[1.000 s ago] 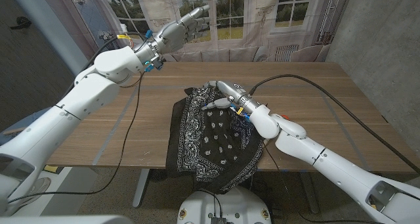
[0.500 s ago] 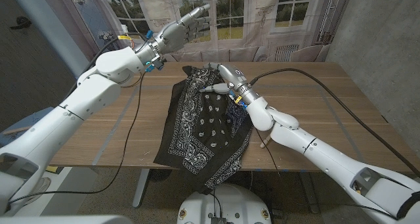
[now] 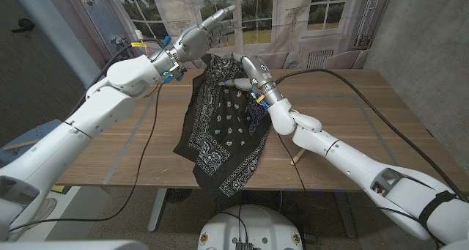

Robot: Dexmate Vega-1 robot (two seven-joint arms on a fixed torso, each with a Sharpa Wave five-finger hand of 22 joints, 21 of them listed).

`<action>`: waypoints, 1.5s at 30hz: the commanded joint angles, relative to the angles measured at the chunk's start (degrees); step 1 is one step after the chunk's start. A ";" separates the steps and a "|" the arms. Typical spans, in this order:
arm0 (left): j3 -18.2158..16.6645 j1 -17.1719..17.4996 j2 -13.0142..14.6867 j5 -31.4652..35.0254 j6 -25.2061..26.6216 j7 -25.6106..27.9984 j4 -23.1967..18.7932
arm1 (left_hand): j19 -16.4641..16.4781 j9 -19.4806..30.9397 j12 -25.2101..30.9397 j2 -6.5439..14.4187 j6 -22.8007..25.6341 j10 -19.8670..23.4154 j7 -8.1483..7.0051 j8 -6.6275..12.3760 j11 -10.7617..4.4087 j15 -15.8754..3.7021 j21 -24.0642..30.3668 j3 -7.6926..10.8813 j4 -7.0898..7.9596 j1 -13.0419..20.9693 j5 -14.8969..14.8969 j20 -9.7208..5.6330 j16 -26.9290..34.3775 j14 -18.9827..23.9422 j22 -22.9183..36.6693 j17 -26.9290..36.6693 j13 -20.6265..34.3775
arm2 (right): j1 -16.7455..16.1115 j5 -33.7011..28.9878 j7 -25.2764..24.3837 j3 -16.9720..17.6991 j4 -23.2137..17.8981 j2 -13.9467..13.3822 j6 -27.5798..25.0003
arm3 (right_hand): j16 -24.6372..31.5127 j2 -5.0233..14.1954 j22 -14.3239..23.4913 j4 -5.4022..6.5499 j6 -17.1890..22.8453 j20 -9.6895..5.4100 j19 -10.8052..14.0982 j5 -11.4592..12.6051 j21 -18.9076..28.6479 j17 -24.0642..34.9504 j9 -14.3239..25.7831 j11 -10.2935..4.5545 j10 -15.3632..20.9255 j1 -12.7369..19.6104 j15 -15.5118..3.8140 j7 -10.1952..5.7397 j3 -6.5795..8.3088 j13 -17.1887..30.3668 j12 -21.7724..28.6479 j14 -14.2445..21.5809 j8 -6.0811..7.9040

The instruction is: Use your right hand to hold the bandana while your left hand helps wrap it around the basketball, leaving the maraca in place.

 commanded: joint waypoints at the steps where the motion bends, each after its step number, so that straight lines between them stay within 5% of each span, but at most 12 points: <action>1: -3.32 3.56 0.38 1.03 -4.30 2.85 -3.56 | 1.29 0.21 1.00 -0.05 0.16 1.04 -0.01 0.78 0.16 -0.44 0.32 -0.37 -0.16 -0.19 0.50 -0.12 1.06 1.32 0.08 -0.08 -0.03 | 3.26 0.27 -4.96 -0.74 3.05 1.49 1.92 | -0.36 17.69 -0.15 -1.65 9.70 -3.12 -4.23 0.11 0.48 0.37 0.20 -5.22 4.41 18.17 -13.20 -0.13 15.27 2.04 0.03 7.97 5.63; 12: -10.56 9.99 -2.20 12.55 -13.05 15.07 -10.31 | 5.88 0.20 2.89 0.17 5.44 6.68 0.06 2.05 -0.59 -2.90 1.67 -0.41 -1.16 0.37 0.53 -1.30 1.80 5.52 -0.17 -0.36 -0.30 | 1.29 0.29 -9.23 3.31 0.11 -1.80 -2.98 | -0.92 17.41 -0.69 -1.81 10.45 -3.08 -4.92 0.04 1.30 0.86 0.11 -5.42 4.64 18.35 -13.32 -0.05 15.50 2.01 -0.03 7.96 6.18; 23: -10.81 9.64 -2.29 13.67 -11.10 15.24 -12.56 | 7.24 0.16 2.92 0.20 6.10 7.22 -0.03 1.93 -0.86 -2.96 2.06 -0.41 -1.47 0.54 0.46 -1.11 1.75 6.24 -0.25 -0.43 -0.37 | -4.53 -0.28 -12.25 7.27 -6.81 -7.55 -8.77 | -1.55 17.02 -1.30 -2.05 10.43 -3.05 -5.90 -0.02 2.28 1.49 0.00 -5.79 4.74 18.74 -13.44 -0.41 15.76 2.08 -0.12 7.86 6.42; 34: -9.71 8.21 -2.51 13.23 -9.78 14.59 -12.39 | 7.20 0.13 2.53 0.22 5.90 6.61 -0.08 1.55 -0.60 -2.62 1.93 -0.41 -1.71 0.67 0.41 -0.72 1.42 6.03 -0.30 -0.45 -0.41 | -16.45 -1.90 -3.29 11.65 -24.95 -18.47 -15.38 | -1.92 17.00 -1.70 -1.84 10.53 -2.91 -5.93 -0.09 3.18 1.89 -0.06 -5.91 4.95 18.59 -13.34 -0.43 15.83 2.05 -0.17 7.89 6.63; 45: -6.77 4.36 -3.36 12.26 -9.15 12.51 -9.71 | 7.14 0.12 2.38 0.24 5.74 6.49 -0.07 1.33 -0.41 -2.43 1.82 -0.43 -1.85 0.72 0.37 -0.75 1.17 5.76 -0.33 -0.46 -0.43 | -23.72 -2.06 12.05 13.52 -37.39 -24.67 -21.28 | -2.18 17.27 -2.24 -1.48 11.32 -2.63 -6.31 -0.15 4.15 2.45 -0.12 -5.93 4.87 18.18 -13.17 -0.05 15.97 2.11 -0.32 8.33 7.21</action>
